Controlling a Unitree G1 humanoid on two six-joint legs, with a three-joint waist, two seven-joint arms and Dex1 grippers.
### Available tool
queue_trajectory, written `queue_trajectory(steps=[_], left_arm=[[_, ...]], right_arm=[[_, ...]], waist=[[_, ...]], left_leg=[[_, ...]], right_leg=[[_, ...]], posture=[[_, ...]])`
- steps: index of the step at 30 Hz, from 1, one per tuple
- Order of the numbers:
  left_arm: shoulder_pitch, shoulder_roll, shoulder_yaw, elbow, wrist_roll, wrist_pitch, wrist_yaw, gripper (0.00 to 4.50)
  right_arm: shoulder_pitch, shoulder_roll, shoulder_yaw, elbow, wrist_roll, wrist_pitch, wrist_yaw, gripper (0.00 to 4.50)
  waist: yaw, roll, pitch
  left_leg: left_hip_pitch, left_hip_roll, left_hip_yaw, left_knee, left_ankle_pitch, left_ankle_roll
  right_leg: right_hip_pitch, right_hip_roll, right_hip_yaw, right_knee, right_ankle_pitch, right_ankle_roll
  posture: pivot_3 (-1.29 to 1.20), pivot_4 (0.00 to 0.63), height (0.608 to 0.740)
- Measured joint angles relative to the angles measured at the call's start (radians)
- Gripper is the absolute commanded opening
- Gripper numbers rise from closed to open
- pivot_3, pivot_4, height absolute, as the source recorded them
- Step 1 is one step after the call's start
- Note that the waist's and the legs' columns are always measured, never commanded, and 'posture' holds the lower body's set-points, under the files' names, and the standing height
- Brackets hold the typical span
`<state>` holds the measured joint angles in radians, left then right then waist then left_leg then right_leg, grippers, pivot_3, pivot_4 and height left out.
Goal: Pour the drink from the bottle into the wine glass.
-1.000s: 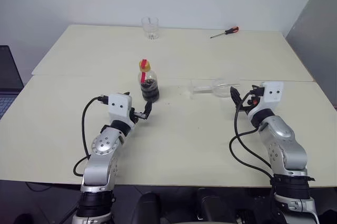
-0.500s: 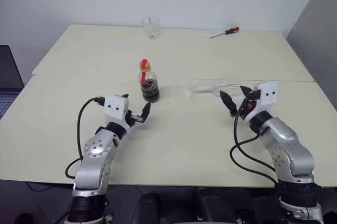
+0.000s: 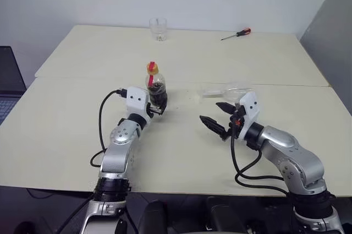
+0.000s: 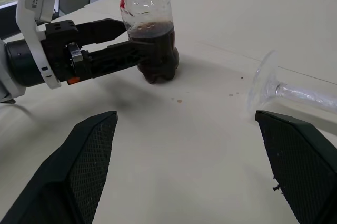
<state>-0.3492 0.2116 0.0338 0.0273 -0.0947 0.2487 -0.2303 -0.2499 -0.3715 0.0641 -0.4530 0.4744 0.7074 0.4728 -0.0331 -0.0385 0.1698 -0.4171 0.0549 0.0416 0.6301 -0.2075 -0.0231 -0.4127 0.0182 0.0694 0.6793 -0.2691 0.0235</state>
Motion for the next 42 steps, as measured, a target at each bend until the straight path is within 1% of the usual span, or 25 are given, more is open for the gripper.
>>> queue_trajectory(steps=[5, 8, 12, 16, 17, 18, 22, 25, 27, 31, 33, 35, 36, 39, 42], left_arm=[[-0.034, 0.000, -0.001, 0.118, 0.017, -0.072, 0.000, 4.50], [-0.081, -0.005, -0.001, 0.193, 0.025, -0.106, 0.000, 4.50], [-0.188, -0.018, -0.001, 0.334, 0.034, -0.183, 0.001, 4.50], [-0.238, -0.021, -0.001, 0.428, 0.041, -0.255, 0.001, 4.50], [-0.244, -0.024, -0.001, 0.455, 0.042, -0.277, -0.001, 4.10], [-0.244, -0.029, -0.001, 0.471, 0.043, -0.290, -0.006, 3.89], [-0.236, -0.040, -0.007, 0.485, 0.042, -0.320, -0.023, 2.74], [-0.232, -0.041, -0.008, 0.485, 0.042, -0.321, -0.026, 2.11], [-0.229, -0.040, -0.008, 0.484, 0.043, -0.323, -0.027, 1.83], [-0.220, -0.040, -0.020, 0.455, 0.038, -0.301, -0.070, 1.61], [-0.205, -0.047, -0.041, 0.404, 0.032, -0.268, -0.101, 1.53], [-0.171, -0.063, -0.070, 0.299, 0.025, -0.205, -0.113, 1.46], [-0.136, -0.066, -0.089, 0.216, 0.022, -0.163, -0.116, 1.41], [-0.059, -0.069, -0.131, 0.040, 0.021, -0.059, -0.125, 1.30], [-0.031, -0.078, -0.146, -0.016, 0.027, 0.003, -0.107, 1.24]], right_arm=[[-0.005, -0.001, 0.000, -0.001, 0.000, 0.003, 0.000, 4.48], [-0.002, -0.001, 0.000, -0.005, 0.001, 0.007, 0.000, 4.48], [-0.001, 0.000, 0.001, -0.009, 0.001, 0.009, -0.001, 4.48], [0.001, -0.002, -0.001, -0.017, -0.001, 0.009, -0.007, 4.48], [0.002, -0.002, -0.001, -0.021, -0.002, 0.009, -0.013, 4.50], [0.003, -0.004, -0.002, -0.026, -0.002, 0.009, -0.017, 4.50], [0.008, -0.011, -0.006, -0.048, -0.002, 0.009, -0.031, 4.50], [-0.001, -0.011, -0.032, -0.055, 0.004, 0.009, -0.043, 4.50], [-0.022, 0.013, -0.074, -0.053, 0.023, 0.008, -0.062, 4.50], [-0.102, 0.032, -0.124, -0.035, 0.056, 0.027, -0.094, 4.50], [-0.203, 0.044, -0.147, -0.017, 0.068, 0.069, -0.134, 4.50], [-0.299, 0.044, -0.152, -0.015, 0.083, 0.118, -0.161, 4.50], [-0.333, 0.034, -0.147, -0.018, 0.098, 0.148, -0.161, 4.50], [-0.357, 0.025, -0.137, -0.020, 0.127, 0.223, -0.161, 4.50], [-0.361, 0.056, -0.140, -0.015, 0.177, 0.280, -0.171, 4.50]], waist=[[0.002, 0.000, 0.000], [0.002, 0.000, 0.000], [0.004, -0.001, 0.000], [0.001, -0.001, 0.000], [0.001, -0.001, 0.000], [0.001, -0.001, 0.000], [0.002, -0.001, 0.000], [0.002, -0.001, 0.000], [0.001, -0.001, 0.000], [0.000, -0.001, 0.001], [0.000, 0.000, 0.001], [0.001, 0.000, 0.001], [0.000, 0.000, 0.001], [0.001, 0.000, 0.001], [0.001, 0.000, 0.001]], left_leg=[[0.000, -0.002, -0.002, 0.000, 0.000, 0.000], [-0.001, -0.005, -0.004, 0.000, 0.000, 0.000], [-0.001, -0.006, -0.005, 0.001, 0.000, 0.000], [-0.001, -0.006, -0.007, 0.000, 0.000, 0.000], [-0.001, -0.007, -0.007, 0.000, 0.000, 0.000], [-0.001, -0.006, -0.007, 0.000, 0.000, 0.000], [-0.001, -0.007, -0.007, 0.000, 0.000, 0.000], [-0.001, -0.007, -0.007, 0.000, 0.000, 0.000], [-0.001, -0.007, -0.007, 0.000, 0.000, 0.000], [-0.001, -0.007, -0.007, 0.000, 0.000, 0.000], [-0.001, -0.007, -0.007, 0.000, 0.000, 0.000], [-0.002, -0.006, -0.008, 0.000, 0.000, 0.000], [-0.001, -0.006, -0.009, 0.000, 0.000, 0.000], [-0.002, -0.006, -0.009, -0.001, 0.000, 0.000], [-0.003, -0.006, -0.010, 0.000, 0.000, 0.000]], right_leg=[[0.001, -0.001, -0.001, 0.000, 0.000, 0.000], [0.001, -0.002, -0.002, 0.000, 0.000, 0.000], [0.002, -0.003, -0.002, 0.000, 0.000, 0.001], [0.002, -0.003, -0.002, 0.000, -0.001, 0.001], [0.002, -0.003, -0.003, 0.000, -0.001, 0.001], [0.002, -0.003, -0.003, 0.000, -0.001, 0.001], [0.002, -0.003, -0.004, 0.000, -0.001, 0.001], [0.002, -0.003, -0.004, 0.000, -0.001, 0.001], [0.002, -0.003, -0.004, 0.000, -0.001, 0.001], [0.002, -0.003, -0.003, 0.000, -0.001, 0.001], [0.002, -0.004, -0.003, 0.001, -0.001, 0.001], [0.002, -0.004, -0.004, 0.000, -0.001, 0.001], [0.002, -0.004, -0.003, 0.000, 0.001, -0.001], [0.002, -0.004, -0.001, 0.000, 0.001, -0.003], [0.002, -0.004, -0.002, 0.001, 0.000, -0.002]], posture=[[0.00, 0.150, 0.740], [0.00, 0.150, 0.740], [0.00, 0.150, 0.740], [0.00, 0.150, 0.740], [0.00, 0.150, 0.740], [0.00, 0.150, 0.740], [0.00, 0.150, 0.740], [0.00, 0.150, 0.740], [0.00, 0.150, 0.740], [0.00, 0.150, 0.740], [0.00, 0.150, 0.740], [0.00, 0.150, 0.740], [0.00, 0.150, 0.740], [0.00, 0.150, 0.740], [0.00, 0.150, 0.740]])
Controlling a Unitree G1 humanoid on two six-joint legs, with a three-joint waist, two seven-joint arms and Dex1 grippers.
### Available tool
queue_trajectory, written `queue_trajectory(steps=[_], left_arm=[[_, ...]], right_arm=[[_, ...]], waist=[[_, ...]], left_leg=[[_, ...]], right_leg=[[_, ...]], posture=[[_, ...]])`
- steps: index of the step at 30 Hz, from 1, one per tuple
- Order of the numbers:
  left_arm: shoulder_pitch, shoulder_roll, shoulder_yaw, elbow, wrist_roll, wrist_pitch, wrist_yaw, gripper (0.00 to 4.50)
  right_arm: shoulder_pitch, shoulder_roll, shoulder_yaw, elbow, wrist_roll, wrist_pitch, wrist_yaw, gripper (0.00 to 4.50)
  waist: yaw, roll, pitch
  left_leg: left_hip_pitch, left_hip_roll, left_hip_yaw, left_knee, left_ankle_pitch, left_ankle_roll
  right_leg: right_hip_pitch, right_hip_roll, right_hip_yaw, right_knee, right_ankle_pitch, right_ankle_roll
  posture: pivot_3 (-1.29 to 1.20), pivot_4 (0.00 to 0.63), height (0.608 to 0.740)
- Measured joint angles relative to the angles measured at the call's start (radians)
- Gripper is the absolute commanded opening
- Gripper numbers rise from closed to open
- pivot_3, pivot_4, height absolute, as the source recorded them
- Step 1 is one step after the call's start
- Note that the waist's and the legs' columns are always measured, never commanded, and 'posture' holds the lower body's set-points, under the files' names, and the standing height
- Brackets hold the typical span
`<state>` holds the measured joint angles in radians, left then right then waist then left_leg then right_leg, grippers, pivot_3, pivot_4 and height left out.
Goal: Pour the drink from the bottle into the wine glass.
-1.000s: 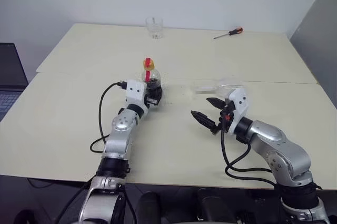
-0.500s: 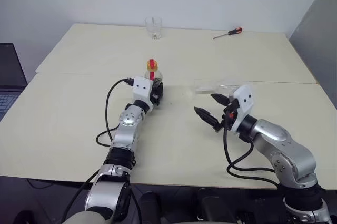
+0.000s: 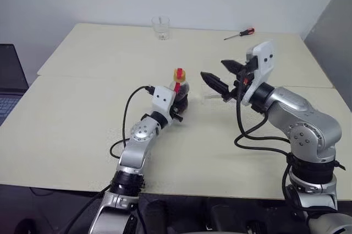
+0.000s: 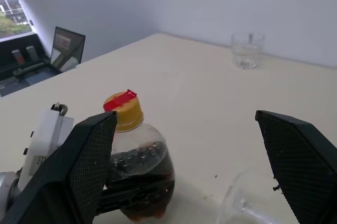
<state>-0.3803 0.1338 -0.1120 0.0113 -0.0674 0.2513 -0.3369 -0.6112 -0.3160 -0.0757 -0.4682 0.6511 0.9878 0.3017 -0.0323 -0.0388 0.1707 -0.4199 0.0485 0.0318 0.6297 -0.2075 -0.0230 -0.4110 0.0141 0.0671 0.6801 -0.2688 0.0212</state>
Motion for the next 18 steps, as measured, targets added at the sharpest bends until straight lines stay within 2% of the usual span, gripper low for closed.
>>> queue_trajectory(steps=[8, 11, 18], left_arm=[[-0.002, 0.000, -0.041, -0.020, 0.040, 0.015, 0.007, 1.06], [-0.002, 0.000, -0.042, -0.020, 0.049, 0.012, 0.011, 1.04], [0.005, -0.004, -0.050, -0.024, 0.065, 0.003, 0.020, 1.03]], right_arm=[[-0.061, 0.044, 0.060, 0.010, 0.046, 0.049, 0.010, 4.50], [-0.071, 0.054, 0.103, 0.070, 0.018, 0.027, 0.016, 4.50], [-0.071, 0.058, 0.109, 0.118, -0.014, -0.003, 0.019, 4.50]], waist=[[-0.003, 0.000, 0.000], [-0.001, 0.000, 0.000], [0.000, 0.000, 0.000]], left_leg=[[0.001, 0.000, 0.000, 0.001, 0.000, 0.000], [0.001, 0.000, 0.000, 0.001, 0.000, 0.000], [0.000, 0.000, 0.000, 0.001, 0.000, 0.000]], right_leg=[[0.000, 0.000, 0.000, 0.000, -0.002, 0.004], [0.000, 0.000, 0.000, 0.000, -0.002, 0.004], [0.000, 0.000, 0.000, -0.001, -0.001, 0.003]], posture=[[0.00, 0.150, 0.740], [0.00, 0.150, 0.740], [0.00, 0.150, 0.740]])
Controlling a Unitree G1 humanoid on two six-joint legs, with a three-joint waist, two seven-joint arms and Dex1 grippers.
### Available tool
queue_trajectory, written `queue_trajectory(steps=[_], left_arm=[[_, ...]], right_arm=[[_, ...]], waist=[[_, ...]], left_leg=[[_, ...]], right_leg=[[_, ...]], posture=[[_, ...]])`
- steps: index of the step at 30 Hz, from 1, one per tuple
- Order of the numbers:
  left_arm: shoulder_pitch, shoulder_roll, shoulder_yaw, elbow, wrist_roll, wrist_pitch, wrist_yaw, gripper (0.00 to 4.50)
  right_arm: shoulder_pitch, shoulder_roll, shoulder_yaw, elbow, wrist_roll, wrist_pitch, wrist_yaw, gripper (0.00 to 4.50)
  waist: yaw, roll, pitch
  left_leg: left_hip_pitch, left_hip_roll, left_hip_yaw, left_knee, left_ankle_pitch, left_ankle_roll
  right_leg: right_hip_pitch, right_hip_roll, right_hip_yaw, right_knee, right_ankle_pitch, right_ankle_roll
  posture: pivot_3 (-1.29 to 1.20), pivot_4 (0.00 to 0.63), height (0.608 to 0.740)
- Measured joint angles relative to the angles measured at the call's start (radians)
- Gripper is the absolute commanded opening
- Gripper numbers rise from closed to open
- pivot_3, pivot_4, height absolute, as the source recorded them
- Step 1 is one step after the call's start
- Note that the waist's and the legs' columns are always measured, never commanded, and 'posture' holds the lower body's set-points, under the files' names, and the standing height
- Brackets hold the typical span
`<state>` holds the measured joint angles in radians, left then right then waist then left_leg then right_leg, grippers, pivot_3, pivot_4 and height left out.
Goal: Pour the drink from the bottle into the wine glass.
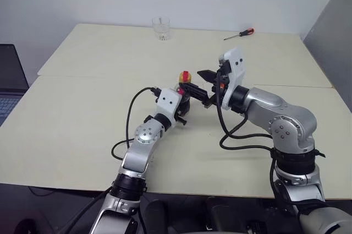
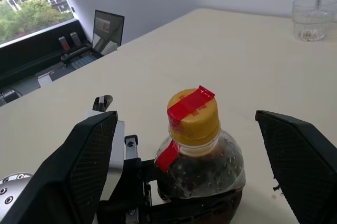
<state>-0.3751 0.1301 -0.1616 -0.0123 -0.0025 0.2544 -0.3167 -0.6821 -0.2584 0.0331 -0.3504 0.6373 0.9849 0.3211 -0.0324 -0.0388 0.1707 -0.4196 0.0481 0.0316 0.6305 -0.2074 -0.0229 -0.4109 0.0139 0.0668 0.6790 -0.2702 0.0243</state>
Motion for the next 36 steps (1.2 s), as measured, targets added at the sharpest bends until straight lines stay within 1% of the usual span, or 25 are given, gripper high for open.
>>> queue_trajectory(steps=[19, 21, 22, 25, 36], left_arm=[[0.024, -0.003, -0.009, -0.028, 0.019, -0.009, 0.002, 1.01], [0.029, -0.003, -0.009, -0.030, 0.021, -0.009, 0.002, 1.01], [0.030, -0.003, -0.009, -0.030, 0.021, -0.009, 0.002, 1.00], [0.031, -0.004, -0.009, -0.031, 0.022, -0.009, 0.003, 1.00], [0.037, -0.005, -0.009, -0.036, 0.023, -0.009, 0.012, 1.00]], right_arm=[[-0.018, 0.046, 0.031, 0.079, -0.068, -0.060, 0.028, 4.50], [-0.019, 0.047, 0.031, 0.082, -0.070, -0.062, 0.029, 4.09], [-0.020, 0.048, 0.031, 0.083, -0.072, -0.063, 0.030, 4.09], [-0.021, 0.048, 0.031, 0.084, -0.078, -0.066, 0.034, 3.32], [-0.043, 0.060, 0.040, 0.102, -0.106, -0.079, 0.051, 3.31]], waist=[[-0.001, 0.000, 0.000], [-0.001, 0.000, 0.000], [-0.001, 0.000, 0.000], [-0.001, 0.000, 0.000], [-0.001, 0.000, 0.000]], left_leg=[[0.000, 0.000, 0.000, 0.000, 0.000, 0.000], [0.000, 0.000, 0.000, 0.000, 0.000, 0.000], [0.000, 0.000, 0.000, 0.000, 0.000, 0.000], [0.000, 0.000, 0.000, 0.000, 0.000, 0.000], [0.000, 0.000, 0.000, 0.000, 0.000, 0.000]], right_leg=[[0.000, 0.000, 0.000, 0.000, -0.001, 0.001], [0.000, 0.000, 0.000, 0.000, -0.001, 0.001], [0.000, 0.000, 0.000, 0.000, -0.001, 0.001], [0.000, 0.000, 0.000, 0.000, -0.001, 0.001], [0.000, 0.000, 0.000, 0.000, -0.001, 0.001]], posture=[[0.00, 0.150, 0.740], [0.00, 0.150, 0.740], [0.00, 0.150, 0.740], [0.00, 0.150, 0.740], [0.00, 0.150, 0.740]])
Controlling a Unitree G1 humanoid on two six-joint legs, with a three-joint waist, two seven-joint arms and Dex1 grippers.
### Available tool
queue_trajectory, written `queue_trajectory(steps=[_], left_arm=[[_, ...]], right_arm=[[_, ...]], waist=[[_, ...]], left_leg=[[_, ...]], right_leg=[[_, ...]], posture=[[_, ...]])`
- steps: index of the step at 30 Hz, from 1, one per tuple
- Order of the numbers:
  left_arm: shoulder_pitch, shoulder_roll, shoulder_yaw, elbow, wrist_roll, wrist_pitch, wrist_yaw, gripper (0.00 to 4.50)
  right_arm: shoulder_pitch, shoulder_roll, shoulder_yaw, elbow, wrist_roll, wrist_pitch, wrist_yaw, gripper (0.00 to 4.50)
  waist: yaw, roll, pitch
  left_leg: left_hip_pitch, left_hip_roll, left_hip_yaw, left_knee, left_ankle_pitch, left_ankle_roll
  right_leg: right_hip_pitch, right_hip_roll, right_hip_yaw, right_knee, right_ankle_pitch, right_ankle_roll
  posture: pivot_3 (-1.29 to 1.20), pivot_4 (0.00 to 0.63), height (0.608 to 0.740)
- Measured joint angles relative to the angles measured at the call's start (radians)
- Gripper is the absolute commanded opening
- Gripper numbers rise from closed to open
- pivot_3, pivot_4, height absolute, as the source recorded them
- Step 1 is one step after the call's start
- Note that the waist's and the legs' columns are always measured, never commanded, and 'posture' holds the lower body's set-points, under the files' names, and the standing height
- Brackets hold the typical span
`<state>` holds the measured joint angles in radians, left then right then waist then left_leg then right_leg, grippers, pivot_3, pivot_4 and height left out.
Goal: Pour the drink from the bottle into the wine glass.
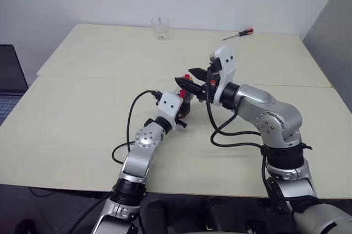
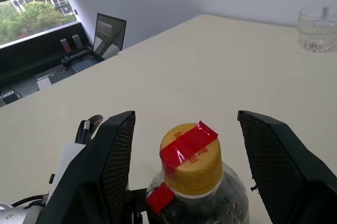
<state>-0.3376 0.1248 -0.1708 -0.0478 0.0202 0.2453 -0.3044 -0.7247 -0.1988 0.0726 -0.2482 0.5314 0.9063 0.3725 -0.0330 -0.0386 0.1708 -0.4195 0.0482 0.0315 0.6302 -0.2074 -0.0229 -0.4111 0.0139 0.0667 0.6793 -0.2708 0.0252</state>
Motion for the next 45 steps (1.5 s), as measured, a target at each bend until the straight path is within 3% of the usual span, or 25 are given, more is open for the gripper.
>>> queue_trajectory(steps=[7, 10, 12, 28, 32, 37, 43, 45], left_arm=[[0.000, -0.004, 0.000, 0.000, 0.000, 0.000, 0.008, 1.00], [0.000, -0.006, 0.000, 0.000, 0.000, 0.000, 0.008, 1.00], [0.000, -0.007, 0.000, 0.000, 0.000, 0.000, 0.008, 1.00], [0.000, -0.007, 0.001, 0.000, 0.000, 0.000, 0.009, 0.95], [0.000, -0.006, 0.003, 0.000, -0.001, 0.001, 0.009, 0.95], [0.000, -0.007, 0.007, 0.000, 0.000, 0.004, 0.011, 0.95], [0.000, -0.009, 0.013, 0.000, -0.003, 0.005, 0.012, 0.95], [0.000, -0.010, 0.016, -0.001, -0.005, 0.005, 0.011, 0.95]], right_arm=[[0.000, -0.003, 0.017, 0.001, -0.005, 0.000, 0.017, 3.31], [0.000, -0.003, 0.023, 0.001, -0.010, -0.001, 0.018, 2.68], [0.000, -0.003, 0.024, 0.003, -0.019, -0.003, 0.017, 2.04], [0.000, 0.003, 0.024, 0.013, -0.038, -0.014, 0.026, 1.99], [-0.001, 0.000, 0.024, 0.031, -0.042, -0.034, 0.042, 1.25], [-0.017, 0.000, 0.030, 0.074, -0.049, -0.066, 0.074, 1.25], [-0.057, -0.049, 0.069, 0.164, -0.084, -0.163, 0.194, 1.25], [-0.100, -0.083, 0.088, 0.256, -0.092, -0.234, 0.310, 1.25]], waist=[[0.000, 0.000, 0.000], [0.000, 0.000, 0.000], [0.000, 0.000, 0.000], [0.000, 0.000, 0.000], [0.000, 0.000, 0.000], [0.000, 0.000, 0.000], [0.000, 0.000, 0.000], [-0.001, 0.000, 0.001]], left_leg=[[0.000, 0.000, 0.000, 0.000, 0.000, 0.000], [0.000, 0.000, 0.000, 0.000, 0.000, 0.000], [0.000, 0.000, 0.000, 0.000, 0.000, 0.000], [0.000, 0.000, 0.000, 0.000, 0.000, 0.000], [0.000, 0.000, 0.000, 0.000, 0.000, 0.000], [0.000, 0.000, 0.000, 0.000, 0.000, 0.000], [0.000, 0.000, 0.000, 0.000, 0.000, 0.000], [0.000, 0.000, 0.001, 0.000, 0.000, 0.000]], right_leg=[[0.000, 0.000, 0.000, 0.000, 0.000, 0.000], [0.000, 0.000, 0.000, 0.000, 0.000, 0.000], [0.000, 0.000, 0.000, 0.000, 0.000, 0.000], [0.000, 0.000, 0.000, 0.000, 0.000, 0.000], [0.000, 0.000, 0.000, 0.000, 0.000, 0.000], [0.000, 0.000, 0.000, 0.000, 0.000, 0.000], [0.000, 0.000, -0.001, 0.000, 0.000, 0.000], [0.000, 0.000, -0.001, 0.000, 0.000, 0.000]], posture=[[0.00, 0.150, 0.740], [0.00, 0.150, 0.740], [0.00, 0.150, 0.740], [0.00, 0.150, 0.740], [0.00, 0.150, 0.740], [0.00, 0.150, 0.740], [0.00, 0.150, 0.740], [0.00, 0.150, 0.740]])
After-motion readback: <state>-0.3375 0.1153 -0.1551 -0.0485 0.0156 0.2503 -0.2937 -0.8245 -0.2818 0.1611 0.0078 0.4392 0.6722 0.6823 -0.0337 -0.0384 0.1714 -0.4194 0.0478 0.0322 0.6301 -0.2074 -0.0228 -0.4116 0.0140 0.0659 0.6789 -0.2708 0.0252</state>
